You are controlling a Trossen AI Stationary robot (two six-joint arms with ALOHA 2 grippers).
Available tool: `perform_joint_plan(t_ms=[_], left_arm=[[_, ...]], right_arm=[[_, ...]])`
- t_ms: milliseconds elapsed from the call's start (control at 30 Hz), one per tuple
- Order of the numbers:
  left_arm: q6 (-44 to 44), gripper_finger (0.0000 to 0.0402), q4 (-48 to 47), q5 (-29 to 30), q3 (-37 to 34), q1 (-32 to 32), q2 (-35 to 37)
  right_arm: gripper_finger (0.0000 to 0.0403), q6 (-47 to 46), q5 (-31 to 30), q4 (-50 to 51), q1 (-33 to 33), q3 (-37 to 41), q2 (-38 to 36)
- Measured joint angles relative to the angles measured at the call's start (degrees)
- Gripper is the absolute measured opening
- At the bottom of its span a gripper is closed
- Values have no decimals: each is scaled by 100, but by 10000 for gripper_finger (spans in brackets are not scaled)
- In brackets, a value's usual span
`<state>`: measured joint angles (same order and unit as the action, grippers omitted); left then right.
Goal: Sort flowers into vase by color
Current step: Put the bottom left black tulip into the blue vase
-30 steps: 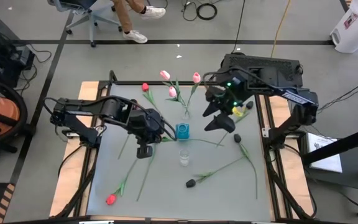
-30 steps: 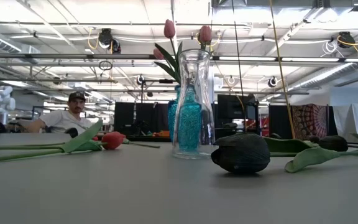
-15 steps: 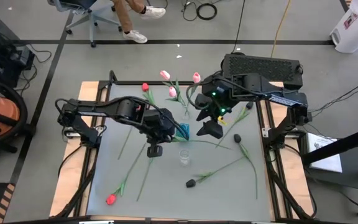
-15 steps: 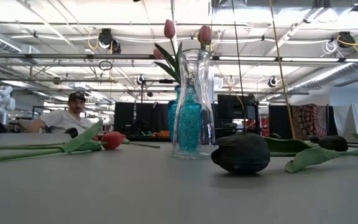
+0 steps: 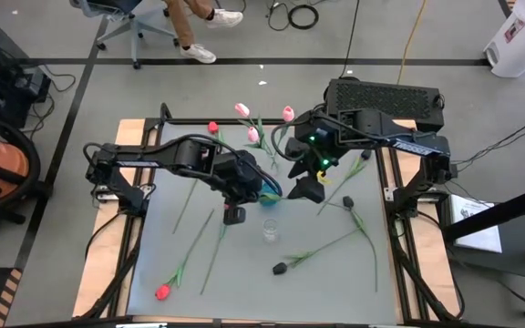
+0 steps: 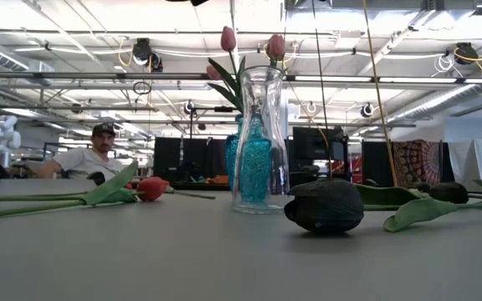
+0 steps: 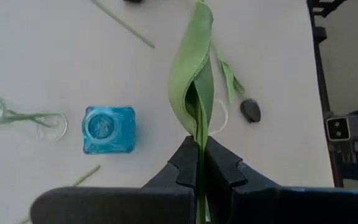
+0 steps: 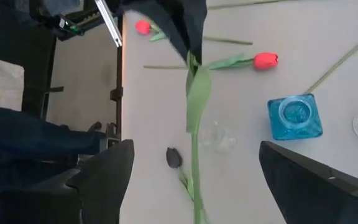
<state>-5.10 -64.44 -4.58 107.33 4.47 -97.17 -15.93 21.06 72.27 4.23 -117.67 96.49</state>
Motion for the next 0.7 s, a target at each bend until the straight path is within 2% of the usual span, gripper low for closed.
perform_joint_plan(t_ms=[167, 367, 700], left_arm=[[-9, 12, 27, -15, 0, 0, 0], [-39, 12, 27, -16, 0, 4, 0], [-39, 12, 27, -16, 0, 4, 0]], right_arm=[[338, -25, 2, -342, 0, 0, 0], [338, -574, 2, -632, 0, 0, 0], [338, -576, -20, -627, 0, 0, -2]])
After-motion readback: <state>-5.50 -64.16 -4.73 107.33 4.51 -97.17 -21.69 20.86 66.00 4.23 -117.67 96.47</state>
